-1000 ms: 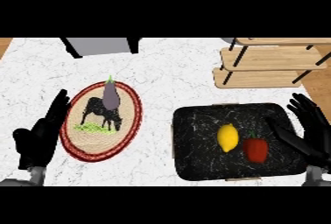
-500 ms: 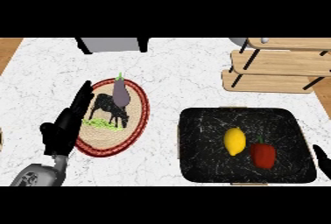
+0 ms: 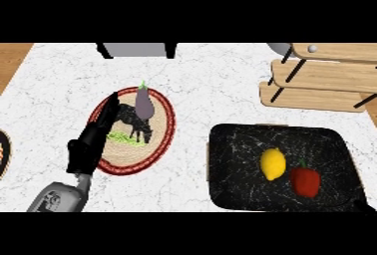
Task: Pick the bell pepper from the tray and place it in the tiered shelf
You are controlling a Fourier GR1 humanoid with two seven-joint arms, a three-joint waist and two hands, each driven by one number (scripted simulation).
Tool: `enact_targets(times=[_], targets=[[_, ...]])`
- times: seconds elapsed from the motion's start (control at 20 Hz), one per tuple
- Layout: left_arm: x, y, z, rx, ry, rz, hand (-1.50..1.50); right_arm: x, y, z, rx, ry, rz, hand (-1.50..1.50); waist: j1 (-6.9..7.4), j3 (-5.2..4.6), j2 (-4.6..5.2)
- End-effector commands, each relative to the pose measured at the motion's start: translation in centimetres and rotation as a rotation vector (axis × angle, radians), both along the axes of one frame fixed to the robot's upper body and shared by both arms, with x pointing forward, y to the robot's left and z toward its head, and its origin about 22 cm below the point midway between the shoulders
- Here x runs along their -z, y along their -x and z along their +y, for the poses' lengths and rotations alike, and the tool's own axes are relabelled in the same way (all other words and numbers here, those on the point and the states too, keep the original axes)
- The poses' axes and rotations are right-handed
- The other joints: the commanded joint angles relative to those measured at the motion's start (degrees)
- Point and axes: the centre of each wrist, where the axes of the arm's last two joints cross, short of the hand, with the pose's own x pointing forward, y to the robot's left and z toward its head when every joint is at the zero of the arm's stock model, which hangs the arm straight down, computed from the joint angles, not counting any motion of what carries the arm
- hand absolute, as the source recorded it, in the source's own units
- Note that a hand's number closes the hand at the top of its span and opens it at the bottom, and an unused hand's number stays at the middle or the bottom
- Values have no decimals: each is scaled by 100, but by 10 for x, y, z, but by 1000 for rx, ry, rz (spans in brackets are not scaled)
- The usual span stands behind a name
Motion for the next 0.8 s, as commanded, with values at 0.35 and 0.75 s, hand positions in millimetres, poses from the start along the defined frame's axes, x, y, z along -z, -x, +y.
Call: enact_targets(times=[0.35, 0.75], targets=[[2, -15, 3, 10, -11, 5, 0, -87, -8, 24, -154, 161, 487, -150, 103, -16, 40], [4, -16, -3, 25, 9, -10, 0, -136, -25, 75, -148, 282, 744, -150, 144, -6, 28]])
